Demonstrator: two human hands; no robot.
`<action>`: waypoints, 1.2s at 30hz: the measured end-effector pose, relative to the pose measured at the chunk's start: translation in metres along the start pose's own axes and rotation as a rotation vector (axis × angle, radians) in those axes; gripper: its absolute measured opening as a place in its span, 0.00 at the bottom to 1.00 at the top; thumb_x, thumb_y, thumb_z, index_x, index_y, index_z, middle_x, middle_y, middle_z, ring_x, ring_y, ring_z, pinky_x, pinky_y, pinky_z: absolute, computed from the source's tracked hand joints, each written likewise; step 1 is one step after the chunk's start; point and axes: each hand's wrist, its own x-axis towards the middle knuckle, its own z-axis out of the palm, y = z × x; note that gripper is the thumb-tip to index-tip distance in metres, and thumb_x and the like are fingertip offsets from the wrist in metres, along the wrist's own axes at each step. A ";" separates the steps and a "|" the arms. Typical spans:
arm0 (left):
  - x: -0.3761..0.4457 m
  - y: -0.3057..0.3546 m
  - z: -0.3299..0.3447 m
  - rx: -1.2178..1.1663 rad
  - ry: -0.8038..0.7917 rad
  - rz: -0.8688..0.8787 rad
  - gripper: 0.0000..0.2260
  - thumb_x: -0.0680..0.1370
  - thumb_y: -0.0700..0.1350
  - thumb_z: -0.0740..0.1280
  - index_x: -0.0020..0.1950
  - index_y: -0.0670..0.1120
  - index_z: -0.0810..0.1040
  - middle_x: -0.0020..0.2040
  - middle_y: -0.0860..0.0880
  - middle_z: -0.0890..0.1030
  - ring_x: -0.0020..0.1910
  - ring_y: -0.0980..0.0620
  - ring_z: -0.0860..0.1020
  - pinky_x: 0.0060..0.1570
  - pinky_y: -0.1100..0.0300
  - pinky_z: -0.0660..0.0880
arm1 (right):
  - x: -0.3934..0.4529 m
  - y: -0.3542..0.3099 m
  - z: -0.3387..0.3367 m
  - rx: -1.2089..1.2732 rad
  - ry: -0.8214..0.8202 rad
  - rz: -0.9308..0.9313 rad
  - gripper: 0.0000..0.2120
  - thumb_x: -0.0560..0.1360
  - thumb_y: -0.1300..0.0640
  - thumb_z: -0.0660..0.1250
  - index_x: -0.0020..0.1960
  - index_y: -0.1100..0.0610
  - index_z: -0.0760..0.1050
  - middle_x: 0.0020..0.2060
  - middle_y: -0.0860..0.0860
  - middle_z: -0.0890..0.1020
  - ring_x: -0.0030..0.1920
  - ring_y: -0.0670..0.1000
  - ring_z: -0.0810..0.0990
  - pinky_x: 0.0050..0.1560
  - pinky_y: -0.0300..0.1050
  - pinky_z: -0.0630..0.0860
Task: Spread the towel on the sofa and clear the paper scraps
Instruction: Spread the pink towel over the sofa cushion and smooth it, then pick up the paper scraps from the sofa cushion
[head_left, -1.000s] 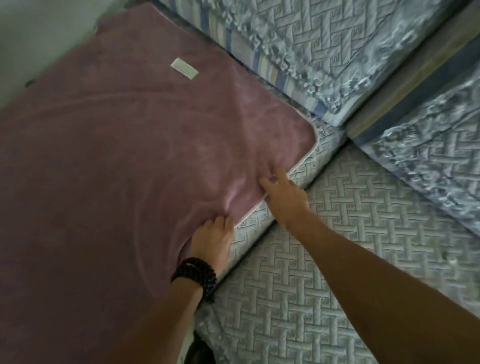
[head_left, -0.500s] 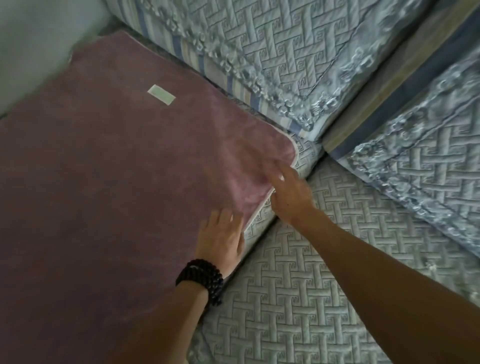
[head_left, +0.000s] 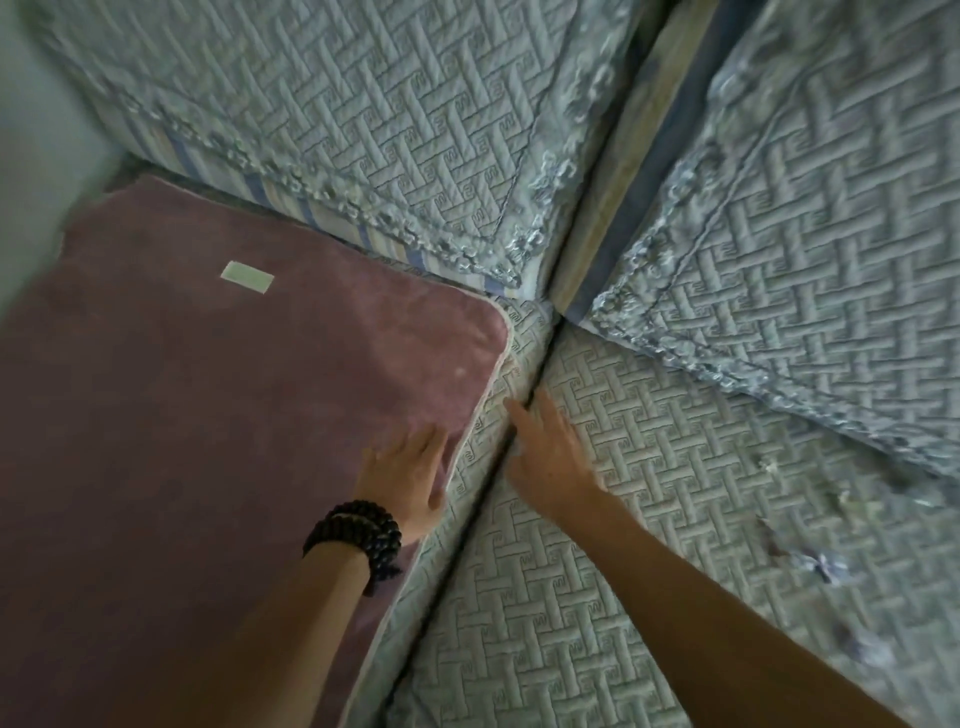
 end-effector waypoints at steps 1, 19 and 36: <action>0.002 0.008 -0.005 -0.032 0.013 0.063 0.27 0.76 0.52 0.64 0.72 0.50 0.57 0.69 0.50 0.68 0.66 0.47 0.70 0.62 0.48 0.70 | -0.017 0.005 -0.004 0.059 0.034 0.027 0.33 0.75 0.62 0.63 0.77 0.50 0.57 0.78 0.61 0.56 0.75 0.63 0.62 0.69 0.62 0.70; 0.008 0.299 0.035 0.033 -0.200 0.586 0.35 0.76 0.49 0.68 0.77 0.55 0.51 0.72 0.44 0.62 0.66 0.43 0.70 0.57 0.50 0.76 | -0.285 0.162 -0.022 0.327 0.469 0.671 0.26 0.72 0.71 0.61 0.70 0.63 0.69 0.66 0.63 0.73 0.61 0.64 0.76 0.50 0.58 0.79; 0.094 0.387 0.138 0.249 0.151 0.821 0.19 0.81 0.55 0.50 0.53 0.44 0.76 0.46 0.47 0.76 0.43 0.50 0.72 0.44 0.51 0.76 | -0.233 0.348 -0.017 0.222 0.389 0.318 0.11 0.79 0.57 0.61 0.60 0.54 0.75 0.54 0.56 0.79 0.44 0.53 0.79 0.39 0.41 0.79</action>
